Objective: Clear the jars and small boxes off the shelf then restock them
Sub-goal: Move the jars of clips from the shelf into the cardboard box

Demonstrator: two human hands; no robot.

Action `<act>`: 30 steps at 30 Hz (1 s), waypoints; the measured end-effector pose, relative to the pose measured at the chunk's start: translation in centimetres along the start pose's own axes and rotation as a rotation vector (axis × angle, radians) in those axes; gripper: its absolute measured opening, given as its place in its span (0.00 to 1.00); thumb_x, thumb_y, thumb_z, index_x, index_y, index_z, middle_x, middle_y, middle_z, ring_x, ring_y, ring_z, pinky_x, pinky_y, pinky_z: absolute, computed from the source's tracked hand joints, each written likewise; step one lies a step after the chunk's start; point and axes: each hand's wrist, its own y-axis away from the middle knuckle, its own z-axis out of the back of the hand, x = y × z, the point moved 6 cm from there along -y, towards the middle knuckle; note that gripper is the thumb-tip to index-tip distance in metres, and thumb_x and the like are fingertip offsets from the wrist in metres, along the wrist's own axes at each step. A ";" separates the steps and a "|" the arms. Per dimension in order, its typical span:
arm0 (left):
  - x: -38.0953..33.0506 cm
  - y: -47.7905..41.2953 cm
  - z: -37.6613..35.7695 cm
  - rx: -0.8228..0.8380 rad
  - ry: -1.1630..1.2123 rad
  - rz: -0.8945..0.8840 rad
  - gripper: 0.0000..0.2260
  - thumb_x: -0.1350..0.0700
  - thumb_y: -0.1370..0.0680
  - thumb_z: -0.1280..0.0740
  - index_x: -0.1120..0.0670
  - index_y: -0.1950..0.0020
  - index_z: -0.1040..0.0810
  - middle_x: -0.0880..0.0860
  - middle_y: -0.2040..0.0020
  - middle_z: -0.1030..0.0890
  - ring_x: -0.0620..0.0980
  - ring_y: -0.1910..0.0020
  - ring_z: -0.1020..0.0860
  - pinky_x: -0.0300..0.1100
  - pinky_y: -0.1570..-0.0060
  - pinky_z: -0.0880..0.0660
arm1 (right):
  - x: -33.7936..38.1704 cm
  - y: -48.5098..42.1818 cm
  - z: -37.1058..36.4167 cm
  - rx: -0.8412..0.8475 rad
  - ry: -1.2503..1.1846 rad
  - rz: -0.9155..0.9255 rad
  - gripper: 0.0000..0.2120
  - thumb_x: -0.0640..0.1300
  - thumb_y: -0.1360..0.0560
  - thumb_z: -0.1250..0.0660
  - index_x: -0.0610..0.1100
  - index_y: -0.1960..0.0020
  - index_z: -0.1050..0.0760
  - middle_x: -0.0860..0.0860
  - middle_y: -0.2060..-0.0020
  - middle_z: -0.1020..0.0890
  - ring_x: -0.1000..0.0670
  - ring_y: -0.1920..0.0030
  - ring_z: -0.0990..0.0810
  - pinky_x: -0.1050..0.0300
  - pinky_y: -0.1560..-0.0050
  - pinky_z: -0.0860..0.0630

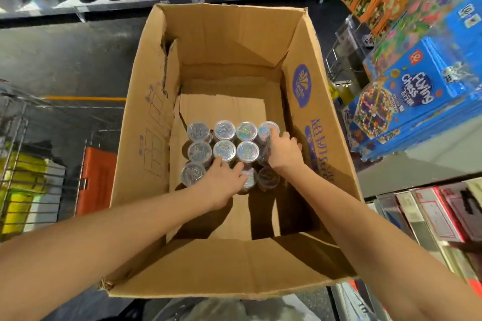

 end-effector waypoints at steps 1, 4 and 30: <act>0.1 0.0 0.0 -0.005 -0.001 0.010 0.21 0.58 0.24 0.35 0.58 0.32 0.35 0.59 0.35 0.33 0.62 0.42 0.27 0.55 0.39 0.36 | 0.0 -0.1 -0.2 -0.003 -0.017 0.001 0.29 0.40 0.25 0.37 0.43 0.28 0.45 0.39 0.38 0.31 0.35 0.37 0.31 0.41 0.39 0.33; 0.6 0.0 -0.4 -0.006 0.007 0.042 0.19 0.59 0.25 0.35 0.58 0.35 0.33 0.59 0.38 0.32 0.62 0.42 0.28 0.54 0.41 0.35 | 0.1 -0.4 -0.7 0.018 -0.046 0.009 0.32 0.40 0.25 0.35 0.43 0.26 0.47 0.39 0.37 0.31 0.37 0.37 0.31 0.42 0.38 0.32; 2.0 -0.9 -0.9 -0.091 0.036 0.083 0.23 0.50 0.22 0.36 0.55 0.30 0.38 0.59 0.33 0.34 0.59 0.35 0.34 0.57 0.40 0.36 | 0.3 -0.9 -0.9 0.098 -0.123 -0.020 0.33 0.37 0.26 0.34 0.46 0.26 0.46 0.39 0.37 0.32 0.36 0.37 0.29 0.43 0.41 0.30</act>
